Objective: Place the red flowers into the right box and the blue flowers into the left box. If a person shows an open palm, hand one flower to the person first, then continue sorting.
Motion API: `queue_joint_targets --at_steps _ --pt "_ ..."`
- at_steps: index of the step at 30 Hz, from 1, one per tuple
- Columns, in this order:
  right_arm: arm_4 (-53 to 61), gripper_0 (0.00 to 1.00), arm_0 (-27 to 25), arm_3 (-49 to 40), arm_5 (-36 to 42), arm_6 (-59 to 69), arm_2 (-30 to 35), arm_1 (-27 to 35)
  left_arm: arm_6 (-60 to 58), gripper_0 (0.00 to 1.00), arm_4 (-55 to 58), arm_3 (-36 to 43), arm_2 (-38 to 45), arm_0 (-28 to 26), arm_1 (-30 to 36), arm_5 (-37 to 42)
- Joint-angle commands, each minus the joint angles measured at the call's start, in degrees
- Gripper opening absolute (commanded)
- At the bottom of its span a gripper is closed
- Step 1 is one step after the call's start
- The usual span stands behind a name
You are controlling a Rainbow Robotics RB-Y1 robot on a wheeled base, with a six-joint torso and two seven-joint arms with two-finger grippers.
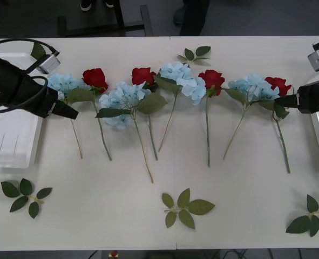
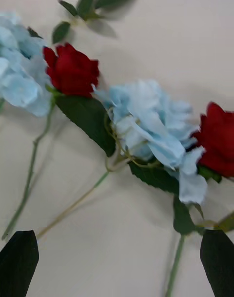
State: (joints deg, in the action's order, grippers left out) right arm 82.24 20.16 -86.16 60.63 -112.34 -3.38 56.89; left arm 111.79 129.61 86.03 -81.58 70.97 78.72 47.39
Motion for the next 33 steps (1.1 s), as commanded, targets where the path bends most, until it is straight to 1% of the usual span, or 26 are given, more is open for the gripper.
queue_joint_targets --at_steps 1,2,3,4,6,10,15,17,21,24,27,30,33 --pt "-5.4 0.97 -0.3 -0.5 1.3 11.4 0.0 0.3 -19.3 1.00 -18.7 0.5 2.3 3.6 -4.8 0.5" --pt "-6.7 0.97 -0.7 -0.5 1.4 12.8 0.0 0.1 -23.2 1.00 -21.5 0.5 2.3 4.0 -5.4 1.1" --pt "-9.6 0.97 -1.3 -0.6 1.2 15.4 0.0 -0.8 -31.5 1.00 -26.8 0.6 2.4 4.5 -6.7 3.0" --pt "-11.7 0.97 -1.6 -0.6 1.1 17.1 0.0 -1.4 -35.5 1.00 -29.4 0.7 2.7 4.7 -7.6 4.2" --pt "-18.4 0.97 -2.3 -0.5 0.9 21.9 0.0 -4.0 -46.0 1.00 -35.4 0.5 4.2 4.8 -10.1 8.5" --pt "-27.5 0.97 -3.2 -0.5 1.6 26.6 -0.1 -8.1 -58.1 1.00 -40.5 -2.4 5.8 4.7 -14.2 16.0" --pt "-35.8 0.97 -3.1 -0.5 3.3 29.5 -0.5 -11.9 -66.3 1.00 -42.9 -4.7 5.8 4.0 -15.5 20.6" --pt "-38.4 0.97 -3.2 -0.5 3.0 31.0 -0.5 -12.5 -68.3 1.00 -43.8 -4.6 5.9 2.6 -15.5 19.6" --pt "-41.7 0.97 -2.9 -0.5 1.3 31.9 -0.7 -12.6 -69.2 1.00 -46.6 -5.4 5.9 -0.1 -15.2 14.3" --pt "-44.8 0.97 -2.8 -0.4 0.7 32.1 -1.3 -12.5 -68.9 1.00 -48.0 -7.9 5.9 -1.0 -15.3 11.3" --pt "-48.0 0.97 -2.3 -0.2 -1.1 32.5 -3.2 -12.4 -69.0 1.00 -48.5 -10.4 5.9 -2.0 -15.8 8.0" --pt "-47.9 0.97 -1.6 1.8 -3.2 32.8 -4.4 -12.4 -69.3 1.00 -49.2 -12.5 5.9 -2.8 -16.4 6.0" --pt "-47.6 0.97 -0.6 4.0 -7.0 32.9 -6.6 -12.7 -69.4 1.00 -49.5 -16.1 5.9 -3.3 -18.0 4.8"
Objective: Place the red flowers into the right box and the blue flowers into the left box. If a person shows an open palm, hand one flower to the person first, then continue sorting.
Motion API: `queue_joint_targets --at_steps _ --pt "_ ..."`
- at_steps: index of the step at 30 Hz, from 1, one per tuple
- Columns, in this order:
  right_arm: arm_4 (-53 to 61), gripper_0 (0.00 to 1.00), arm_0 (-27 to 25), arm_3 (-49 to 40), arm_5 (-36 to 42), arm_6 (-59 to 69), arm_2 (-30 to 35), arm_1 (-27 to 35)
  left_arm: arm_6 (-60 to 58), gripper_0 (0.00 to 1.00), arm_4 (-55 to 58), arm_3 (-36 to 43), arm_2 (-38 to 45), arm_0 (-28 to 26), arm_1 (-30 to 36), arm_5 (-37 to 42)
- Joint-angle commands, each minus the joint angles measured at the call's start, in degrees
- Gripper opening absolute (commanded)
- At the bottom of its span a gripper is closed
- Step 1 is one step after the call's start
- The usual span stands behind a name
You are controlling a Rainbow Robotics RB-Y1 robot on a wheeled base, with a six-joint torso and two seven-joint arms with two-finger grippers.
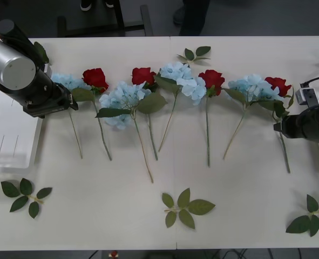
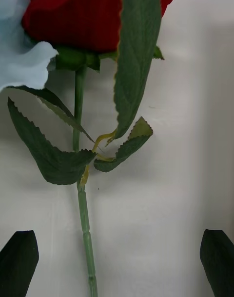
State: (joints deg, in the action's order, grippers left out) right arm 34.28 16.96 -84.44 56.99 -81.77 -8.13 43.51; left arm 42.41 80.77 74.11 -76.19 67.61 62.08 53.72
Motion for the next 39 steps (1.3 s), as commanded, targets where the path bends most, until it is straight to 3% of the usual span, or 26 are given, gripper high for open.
queue_joint_targets --at_steps 1,11,23,25,27,30,31,36,37,38,39 --pt "0.4 0.96 3.3 3.1 -4.3 2.3 -2.4 0.5 0.0 1.00 -0.8 -5.0 0.5 0.1 -1.6 -1.9" --pt "-2.3 0.97 8.6 11.2 -7.9 1.6 -3.6 -3.4 -0.6 1.00 -1.2 -11.6 0.5 -0.9 -6.4 -3.0" --pt "-4.4 0.81 11.6 19.0 -10.5 0.7 -5.9 -5.7 -0.2 1.00 -4.9 -16.3 0.4 -2.9 -12.8 -6.3" --pt "-4.4 0.74 11.6 19.8 -11.5 0.7 -6.5 -5.8 0.0 1.00 -5.2 -16.2 0.4 -3.0 -12.9 -6.3" --pt "-4.2 0.59 11.6 20.0 -11.9 0.7 -7.1 -5.8 0.3 1.00 -5.5 -16.0 0.4 -3.3 -13.0 -6.3" --pt "-4.0 0.13 11.4 20.0 -11.8 0.7 -7.2 -5.8 0.5 1.00 -6.4 -15.7 0.4 -3.5 -13.3 -6.3" --pt "-3.9 0.03 11.4 20.0 -11.8 0.6 -7.1 -5.8 0.5 1.00 -6.6 -15.7 0.4 -3.6 -13.4 -6.4" --pt "-3.4 0.00 11.4 20.0 -10.9 0.6 -7.1 -5.7 0.6 1.00 -8.1 -15.9 0.4 -3.6 -13.7 -6.7" --pt "-3.3 0.00 11.4 20.0 -11.0 0.6 -7.0 -5.8 0.7 0.86 -8.4 -15.9 0.4 -3.7 -13.7 -6.8" --pt "-3.2 0.00 11.3 20.0 -10.9 0.6 -6.7 -5.8 0.7 0.41 -8.5 -15.8 0.4 -3.9 -13.7 -7.0" --pt "-3.0 0.00 11.3 20.0 -10.9 0.5 -6.5 -5.8 0.7 0.06 -9.1 -15.8 0.4 -3.9 -13.7 -7.7"
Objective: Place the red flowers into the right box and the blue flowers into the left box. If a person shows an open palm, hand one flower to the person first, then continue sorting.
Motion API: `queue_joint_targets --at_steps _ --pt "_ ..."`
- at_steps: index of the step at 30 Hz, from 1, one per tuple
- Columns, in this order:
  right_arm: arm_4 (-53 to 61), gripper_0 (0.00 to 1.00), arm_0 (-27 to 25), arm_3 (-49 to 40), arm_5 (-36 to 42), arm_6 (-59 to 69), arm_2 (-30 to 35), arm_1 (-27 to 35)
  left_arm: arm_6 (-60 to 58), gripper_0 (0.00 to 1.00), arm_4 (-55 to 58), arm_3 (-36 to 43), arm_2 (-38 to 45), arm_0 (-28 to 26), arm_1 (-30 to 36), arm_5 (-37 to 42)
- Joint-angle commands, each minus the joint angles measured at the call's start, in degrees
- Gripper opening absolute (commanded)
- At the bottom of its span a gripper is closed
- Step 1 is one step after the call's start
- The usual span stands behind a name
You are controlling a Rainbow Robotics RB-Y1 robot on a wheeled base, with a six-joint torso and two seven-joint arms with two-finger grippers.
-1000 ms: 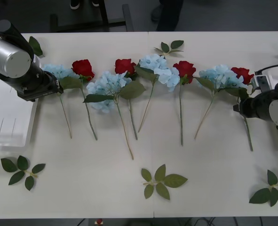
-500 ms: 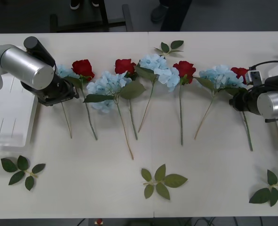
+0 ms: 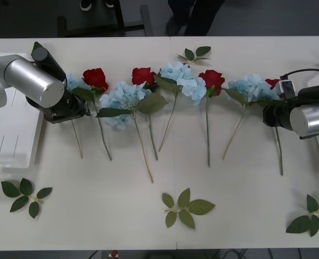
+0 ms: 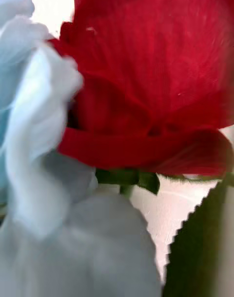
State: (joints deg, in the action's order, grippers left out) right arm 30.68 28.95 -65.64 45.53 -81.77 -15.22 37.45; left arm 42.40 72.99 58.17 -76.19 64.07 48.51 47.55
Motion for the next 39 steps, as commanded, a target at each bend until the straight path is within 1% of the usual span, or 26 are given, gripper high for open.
queue_joint_targets --at_steps 1,6,9,16,21,24,30,34,39 --pt "0.9 0.00 -0.7 1.2 0.5 0.2 1.1 0.3 0.9 0.00 -1.7 0.2 0.5 -0.7 -0.2 -2.0" --pt "3.9 0.00 -0.7 0.9 0.7 -1.1 3.0 1.3 1.1 0.00 -2.6 0.2 0.4 -1.1 -0.3 -3.0" --pt "6.9 0.00 -1.0 -1.4 2.1 -1.7 4.5 2.9 1.3 0.00 -2.6 0.2 0.4 -1.1 -0.4 -3.0" --pt "13.4 0.00 -2.1 -12.2 12.3 -1.7 11.5 6.5 1.7 0.00 -2.4 0.5 0.4 -1.1 -0.5 -3.0" --pt "18.8 0.00 -3.5 -20.5 19.0 -2.2 18.8 6.9 2.2 0.00 -2.3 0.8 0.4 -1.1 -0.5 -3.0" --pt "21.1 0.00 -4.3 -23.1 21.6 -2.3 21.3 7.2 2.3 0.00 -2.3 0.9 0.4 -1.1 -0.5 -3.0" --pt "23.6 0.00 -5.0 -24.5 21.5 -3.1 21.5 7.5 2.3 0.00 -2.2 1.1 0.4 -1.1 -0.5 -3.0" --pt "23.5 0.00 -5.7 -30.5 20.9 -3.0 22.7 7.5 2.5 0.00 -2.2 1.2 0.4 -1.1 -0.5 -3.0" --pt "23.3 0.00 -6.0 -34.2 20.0 -2.3 23.2 7.5 2.8 0.00 -2.2 1.2 0.4 -1.1 -0.5 -3.0"
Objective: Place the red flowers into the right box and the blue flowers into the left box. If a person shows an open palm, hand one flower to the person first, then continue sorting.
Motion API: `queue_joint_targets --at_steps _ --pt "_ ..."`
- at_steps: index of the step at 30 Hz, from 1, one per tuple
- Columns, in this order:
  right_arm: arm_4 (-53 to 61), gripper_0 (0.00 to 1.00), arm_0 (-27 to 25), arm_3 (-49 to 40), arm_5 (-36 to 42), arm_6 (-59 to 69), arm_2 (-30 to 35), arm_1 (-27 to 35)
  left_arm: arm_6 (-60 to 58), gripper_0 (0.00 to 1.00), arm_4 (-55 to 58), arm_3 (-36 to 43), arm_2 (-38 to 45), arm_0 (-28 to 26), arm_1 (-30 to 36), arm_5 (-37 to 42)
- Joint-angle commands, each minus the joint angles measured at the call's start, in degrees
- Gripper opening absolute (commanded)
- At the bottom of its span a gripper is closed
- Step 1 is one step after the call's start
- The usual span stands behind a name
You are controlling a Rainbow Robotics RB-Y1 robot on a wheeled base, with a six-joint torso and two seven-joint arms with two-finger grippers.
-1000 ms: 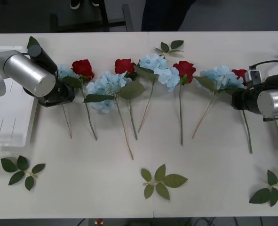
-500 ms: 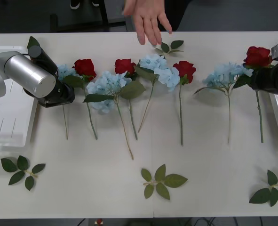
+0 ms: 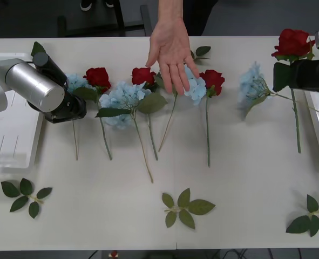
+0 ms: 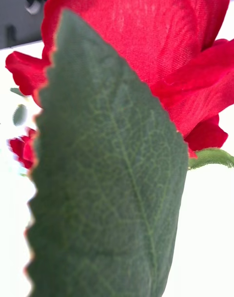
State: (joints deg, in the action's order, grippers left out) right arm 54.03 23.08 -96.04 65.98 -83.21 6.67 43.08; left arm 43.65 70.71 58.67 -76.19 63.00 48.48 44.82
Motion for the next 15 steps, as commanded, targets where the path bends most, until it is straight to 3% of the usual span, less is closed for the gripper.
queue_joint_targets --at_steps 1,6,15 --pt "-0.3 0.00 -0.4 -3.7 -0.4 -0.8 1.3 1.8 1.5 0.00 0.1 0.7 0.4 0.0 -0.5 -0.3" --pt "-0.9 0.00 -4.0 -3.8 -3.8 -2.3 -0.2 1.4 1.7 0.00 0.2 0.7 0.4 -0.1 -0.5 -0.3" --pt "-1.6 0.00 -5.6 -4.0 -4.7 -3.0 -0.3 1.4 2.2 0.00 0.3 0.8 0.4 0.0 -0.4 -0.3"
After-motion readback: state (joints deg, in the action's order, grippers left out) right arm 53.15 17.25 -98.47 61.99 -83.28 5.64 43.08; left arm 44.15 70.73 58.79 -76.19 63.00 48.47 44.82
